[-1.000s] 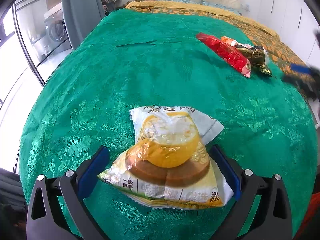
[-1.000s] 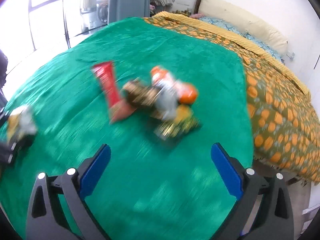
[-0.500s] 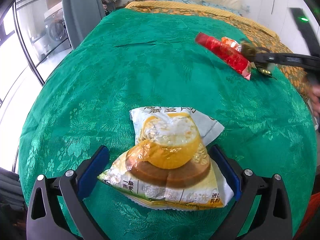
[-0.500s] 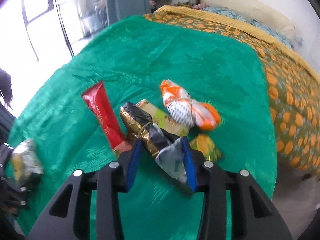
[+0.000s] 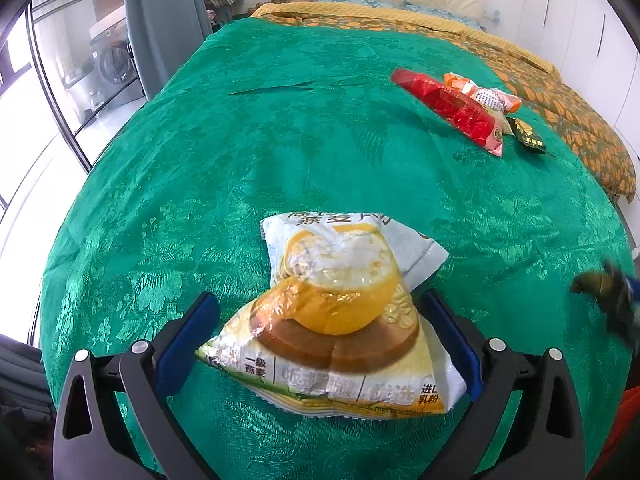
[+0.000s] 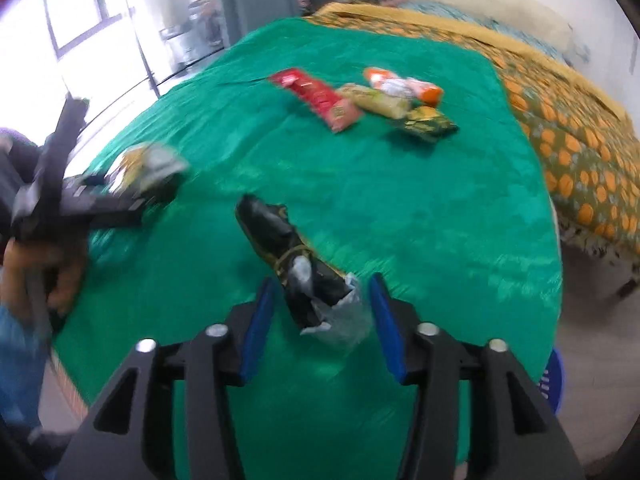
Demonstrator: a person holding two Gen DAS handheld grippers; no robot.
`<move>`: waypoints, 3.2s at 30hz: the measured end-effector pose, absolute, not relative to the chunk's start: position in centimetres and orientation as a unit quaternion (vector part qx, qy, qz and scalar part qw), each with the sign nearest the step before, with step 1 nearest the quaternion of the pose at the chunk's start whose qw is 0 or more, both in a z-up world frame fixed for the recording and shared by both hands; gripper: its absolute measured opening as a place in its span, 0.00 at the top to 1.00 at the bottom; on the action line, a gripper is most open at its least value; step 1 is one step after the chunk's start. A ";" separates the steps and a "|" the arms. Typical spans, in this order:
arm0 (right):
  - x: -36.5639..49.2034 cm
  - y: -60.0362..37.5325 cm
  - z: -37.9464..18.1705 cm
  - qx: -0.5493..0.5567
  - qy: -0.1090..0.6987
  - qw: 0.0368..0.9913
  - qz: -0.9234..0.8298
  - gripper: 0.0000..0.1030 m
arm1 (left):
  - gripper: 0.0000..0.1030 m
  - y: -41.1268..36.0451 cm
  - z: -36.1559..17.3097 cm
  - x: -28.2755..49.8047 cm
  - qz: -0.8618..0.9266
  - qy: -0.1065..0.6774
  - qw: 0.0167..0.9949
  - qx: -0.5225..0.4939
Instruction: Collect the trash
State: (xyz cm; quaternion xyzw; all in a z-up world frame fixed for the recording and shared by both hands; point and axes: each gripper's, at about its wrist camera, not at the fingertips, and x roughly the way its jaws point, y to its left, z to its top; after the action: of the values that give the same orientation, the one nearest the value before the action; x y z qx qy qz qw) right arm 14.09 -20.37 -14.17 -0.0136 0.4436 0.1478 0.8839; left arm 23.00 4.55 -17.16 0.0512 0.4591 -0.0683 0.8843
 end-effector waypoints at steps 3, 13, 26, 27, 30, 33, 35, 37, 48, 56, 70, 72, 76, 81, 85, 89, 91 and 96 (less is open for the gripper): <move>11.7 -19.7 -13.8 -0.018 0.431 0.884 0.178 0.38 | 0.04 4.6 -17.2 23.0 -0.068 0.459 0.884 0.051; 11.3 -19.5 -12.1 -0.067 0.411 0.879 0.234 0.24 | 0.04 4.6 -17.2 23.1 -0.069 0.459 0.884 0.051; 15.2 -19.0 -13.8 -0.063 0.427 0.888 0.159 0.56 | 0.04 4.6 -17.2 22.9 -0.069 0.459 0.884 0.049; 15.2 -19.3 -13.7 -0.051 0.422 0.893 0.146 0.56 | 0.04 4.5 -17.2 22.9 -0.069 0.459 0.884 0.049; 15.8 -19.7 -14.0 -0.024 0.422 0.898 0.124 0.52 | 0.04 4.6 -17.2 23.0 -0.069 0.459 0.884 0.049; 16.4 -19.9 -15.1 -0.006 0.431 0.894 0.122 0.34 | 0.04 4.7 -17.2 22.8 -0.069 0.460 0.884 0.049; 16.4 -20.2 -15.5 -0.001 0.432 0.893 0.124 0.33 | 0.04 4.8 -17.2 22.5 -0.073 0.460 0.883 0.049; 16.4 -20.6 -16.2 0.005 0.440 0.889 0.125 0.31 | 0.04 4.9 -17.1 22.1 -0.079 0.461 0.883 0.049; 16.6 -20.6 -15.0 -0.018 0.447 0.880 0.159 0.27 | 0.04 5.7 -15.6 20.2 -0.148 0.447 0.882 0.027; 18.5 -20.1 -15.9 -0.018 0.484 0.861 0.152 0.54 | 0.04 4.0 -15.8 22.1 -0.127 0.464 0.873 0.081; 16.2 -19.5 -15.1 -0.045 0.472 0.867 0.154 0.56 | 0.04 4.2 -12.6 21.6 -0.177 0.455 0.866 0.110; 16.1 -19.6 -14.9 -0.043 0.471 0.868 0.153 0.56 | 0.04 3.6 -13.9 23.0 -0.166 0.474 0.855 0.128; 15.5 -20.2 -14.0 -0.032 0.462 0.873 0.155 0.56 | 0.11 3.5 -15.9 24.4 -0.139 0.496 0.846 0.140; 14.7 -21.8 -13.0 -0.005 0.451 0.878 0.163 0.56 | 0.47 3.3 -15.9 23.7 -0.150 0.490 0.852 0.110; 13.7 -24.5 -12.7 0.022 0.443 0.882 0.160 0.56 | 0.55 1.6 -15.2 22.2 -0.156 0.475 0.862 0.088; 12.4 -29.2 -12.5 0.052 0.436 0.888 0.134 0.56 | 0.56 -2.4 -13.6 19.8 -0.193 0.457 0.865 0.074; 11.9 -31.7 -12.6 0.058 0.433 0.892 0.113 0.56 | 0.56 -5.1 -12.9 18.7 -0.216 0.449 0.864 0.071; 10.7 -39.5 -13.6 0.074 0.430 0.899 0.040 0.56 | 0.56 -14.1 -11.6 15.8 -0.285 0.440 0.848 0.074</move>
State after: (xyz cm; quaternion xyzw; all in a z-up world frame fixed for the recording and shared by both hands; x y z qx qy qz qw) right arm 10.69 -39.46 -13.61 0.0736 0.4296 0.0399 0.8992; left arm 15.76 -14.05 -11.63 0.0738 0.4403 -0.2847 0.8483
